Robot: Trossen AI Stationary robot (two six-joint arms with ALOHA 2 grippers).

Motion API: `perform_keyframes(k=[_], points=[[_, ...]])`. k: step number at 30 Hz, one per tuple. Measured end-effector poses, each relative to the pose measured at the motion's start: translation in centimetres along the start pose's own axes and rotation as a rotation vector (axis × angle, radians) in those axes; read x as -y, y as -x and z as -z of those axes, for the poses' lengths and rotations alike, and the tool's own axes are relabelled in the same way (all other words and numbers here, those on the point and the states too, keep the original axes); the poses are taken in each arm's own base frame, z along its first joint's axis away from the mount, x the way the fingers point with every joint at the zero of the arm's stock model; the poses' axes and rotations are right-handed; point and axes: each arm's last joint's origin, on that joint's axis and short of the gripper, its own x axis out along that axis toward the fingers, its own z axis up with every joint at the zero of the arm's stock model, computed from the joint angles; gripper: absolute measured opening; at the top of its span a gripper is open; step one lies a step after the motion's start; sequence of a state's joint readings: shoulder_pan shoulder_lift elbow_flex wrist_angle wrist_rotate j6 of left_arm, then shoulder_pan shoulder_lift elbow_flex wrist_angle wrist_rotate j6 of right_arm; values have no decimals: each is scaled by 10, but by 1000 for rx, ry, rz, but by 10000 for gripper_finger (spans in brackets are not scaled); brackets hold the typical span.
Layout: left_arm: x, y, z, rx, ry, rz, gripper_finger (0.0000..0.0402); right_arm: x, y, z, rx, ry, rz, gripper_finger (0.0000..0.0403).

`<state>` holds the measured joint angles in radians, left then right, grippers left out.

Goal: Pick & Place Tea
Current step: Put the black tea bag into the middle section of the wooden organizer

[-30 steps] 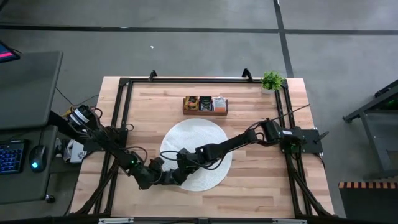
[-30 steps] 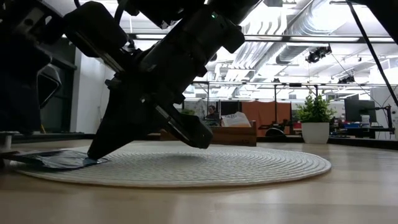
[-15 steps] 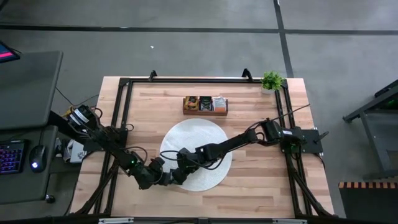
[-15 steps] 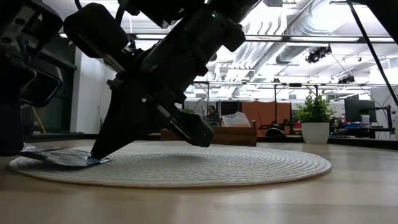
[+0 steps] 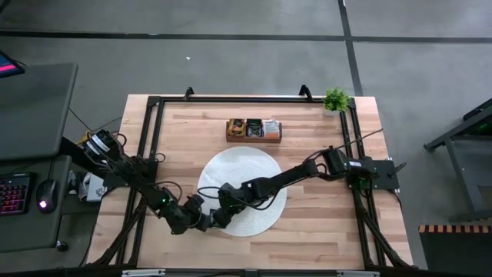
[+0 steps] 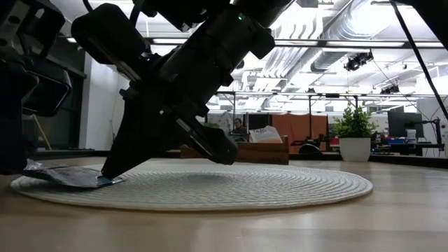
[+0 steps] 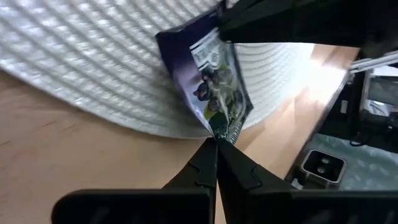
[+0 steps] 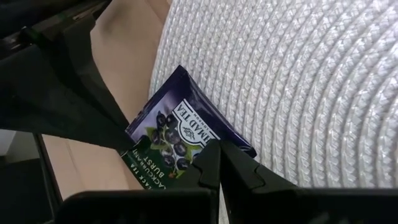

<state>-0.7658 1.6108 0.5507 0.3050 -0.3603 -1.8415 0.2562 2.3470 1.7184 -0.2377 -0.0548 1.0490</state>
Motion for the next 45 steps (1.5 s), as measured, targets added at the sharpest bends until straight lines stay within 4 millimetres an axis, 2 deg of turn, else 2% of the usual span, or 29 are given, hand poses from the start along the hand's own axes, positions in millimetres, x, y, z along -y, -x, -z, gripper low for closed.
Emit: perform_keyframes(k=[13,18,21,27,33,38,45], points=[[16,1,2,56,-54,90,0,-12,25,-4,-2,113,-7,0],[19,1,3,49,-55,93,0,-17,46,-7,-15,160,23,2],[19,1,4,27,-68,59,0,-28,73,-14,50,212,25,6],[23,1,4,53,-90,60,0,-48,149,-22,198,301,79,2],[29,-1,1,64,-115,42,0,-56,217,-5,236,358,162,6],[48,-2,-15,67,-206,29,0,-58,247,19,219,422,236,3],[84,-8,-52,86,-309,-19,0,-60,255,49,158,465,302,6]])
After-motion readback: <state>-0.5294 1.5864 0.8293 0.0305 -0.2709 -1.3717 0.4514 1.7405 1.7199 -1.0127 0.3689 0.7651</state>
